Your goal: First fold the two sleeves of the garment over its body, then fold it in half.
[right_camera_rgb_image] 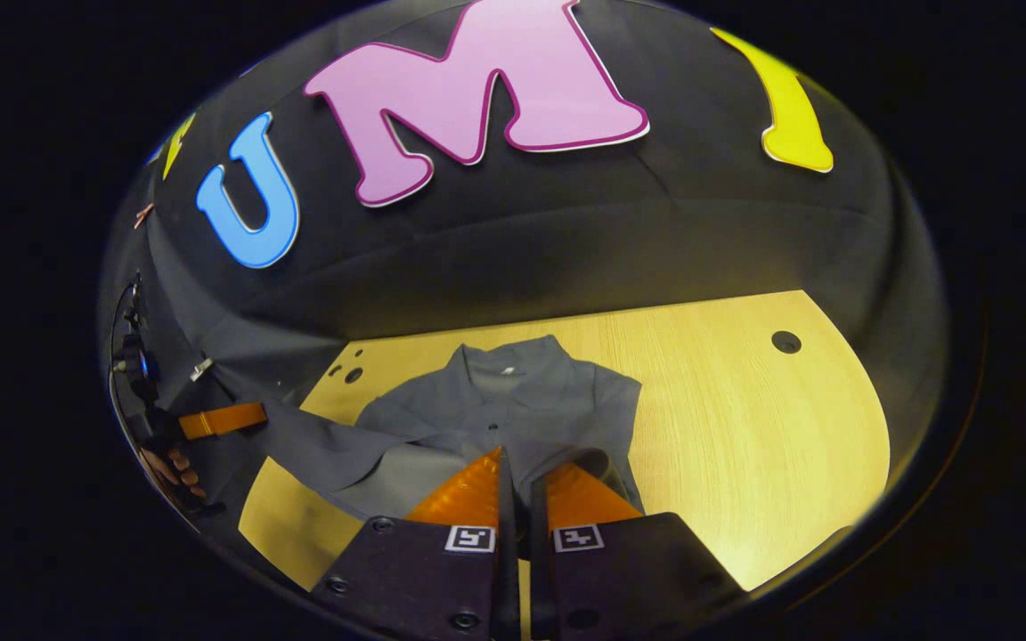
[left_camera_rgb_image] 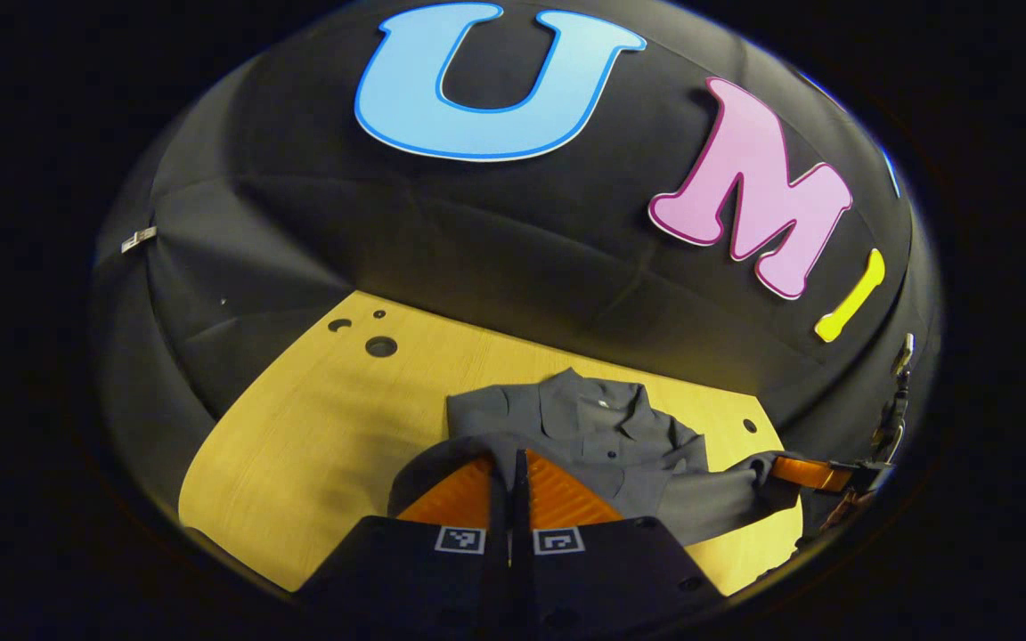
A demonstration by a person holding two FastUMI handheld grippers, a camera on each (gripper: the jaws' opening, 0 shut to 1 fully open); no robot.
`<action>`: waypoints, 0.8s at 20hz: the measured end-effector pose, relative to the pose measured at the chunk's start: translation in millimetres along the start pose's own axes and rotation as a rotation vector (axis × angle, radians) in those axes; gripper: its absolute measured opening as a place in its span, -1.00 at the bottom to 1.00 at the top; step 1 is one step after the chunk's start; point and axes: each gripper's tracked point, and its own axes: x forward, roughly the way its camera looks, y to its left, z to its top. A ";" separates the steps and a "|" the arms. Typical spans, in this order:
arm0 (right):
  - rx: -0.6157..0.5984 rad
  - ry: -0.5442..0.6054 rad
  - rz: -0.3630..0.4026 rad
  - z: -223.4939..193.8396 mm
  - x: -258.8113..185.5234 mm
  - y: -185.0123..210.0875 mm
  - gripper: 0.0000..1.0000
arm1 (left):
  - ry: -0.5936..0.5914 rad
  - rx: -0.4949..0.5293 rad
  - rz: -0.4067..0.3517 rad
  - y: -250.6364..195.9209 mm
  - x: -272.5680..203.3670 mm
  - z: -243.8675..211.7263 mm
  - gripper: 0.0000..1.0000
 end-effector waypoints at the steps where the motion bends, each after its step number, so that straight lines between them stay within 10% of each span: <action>1: 0.000 -0.007 -0.002 5.8 7.5 -1.9 -0.82 | -0.005 0.009 -0.004 -1.2 9.8 5.1 -0.89; 16: 0.087 0.049 -0.069 22.6 143.4 -42.6 -0.81 | -0.024 0.039 0.021 15.9 164.4 22.0 -0.89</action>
